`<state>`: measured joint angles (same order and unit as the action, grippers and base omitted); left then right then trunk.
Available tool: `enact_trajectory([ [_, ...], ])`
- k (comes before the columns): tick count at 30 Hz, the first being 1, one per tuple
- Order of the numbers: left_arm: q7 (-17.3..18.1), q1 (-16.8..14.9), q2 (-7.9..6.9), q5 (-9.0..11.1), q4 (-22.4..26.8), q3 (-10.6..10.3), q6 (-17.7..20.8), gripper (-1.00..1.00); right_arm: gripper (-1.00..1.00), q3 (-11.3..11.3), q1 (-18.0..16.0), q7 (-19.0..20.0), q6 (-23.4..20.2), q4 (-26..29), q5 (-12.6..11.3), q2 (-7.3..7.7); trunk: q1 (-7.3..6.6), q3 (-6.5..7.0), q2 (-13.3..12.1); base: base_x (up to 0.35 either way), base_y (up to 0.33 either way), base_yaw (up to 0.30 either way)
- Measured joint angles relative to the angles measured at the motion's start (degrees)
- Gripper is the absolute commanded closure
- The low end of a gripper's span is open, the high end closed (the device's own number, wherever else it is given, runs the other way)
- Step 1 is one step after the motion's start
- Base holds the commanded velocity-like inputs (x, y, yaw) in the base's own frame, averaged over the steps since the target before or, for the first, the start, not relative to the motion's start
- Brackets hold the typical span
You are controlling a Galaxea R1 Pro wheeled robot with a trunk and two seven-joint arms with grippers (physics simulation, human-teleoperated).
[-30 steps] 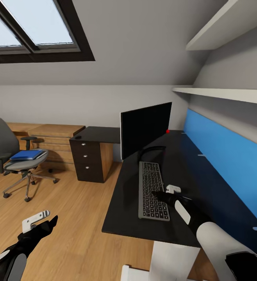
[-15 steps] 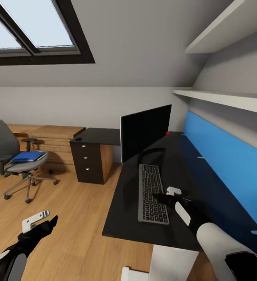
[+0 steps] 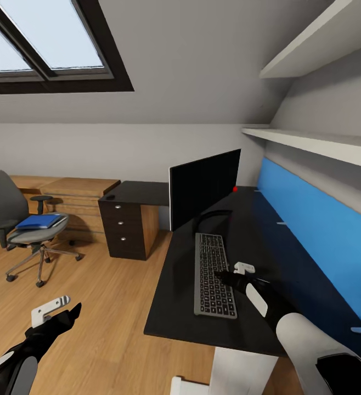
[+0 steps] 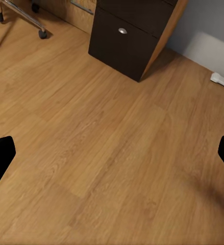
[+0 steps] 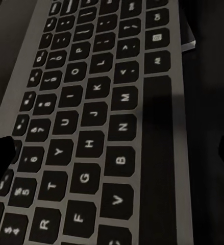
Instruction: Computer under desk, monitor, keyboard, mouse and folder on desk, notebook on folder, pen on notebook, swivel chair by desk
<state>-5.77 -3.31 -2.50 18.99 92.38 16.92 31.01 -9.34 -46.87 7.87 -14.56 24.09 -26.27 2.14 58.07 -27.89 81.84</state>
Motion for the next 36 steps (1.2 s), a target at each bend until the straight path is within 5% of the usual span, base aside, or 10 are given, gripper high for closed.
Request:
enact_trajectory([
  [6,0.0,0.0,0.04,0.0,0.0,0.0,0.0,-1.00,-1.00,0.0,0.0,-1.0,0.2,0.1,0.0,0.00,0.00,0.00,0.0,0.000,0.000,0.000],
  [19,0.0,0.0,0.06,-0.1,0.0,0.0,-0.1,-1.00,-1.00,-0.8,0.0,-10.4,3.9,0.1,1.7,-0.03,-0.03,0.00,0.0,0.091,0.000,0.000],
  [36,0.0,0.0,0.06,-0.1,-0.1,-0.1,-0.1,-1.00,-1.00,-1.1,0.0,-11.0,4.3,1.7,2.9,-0.04,-0.03,0.00,0.0,0.139,0.000,0.000],
])
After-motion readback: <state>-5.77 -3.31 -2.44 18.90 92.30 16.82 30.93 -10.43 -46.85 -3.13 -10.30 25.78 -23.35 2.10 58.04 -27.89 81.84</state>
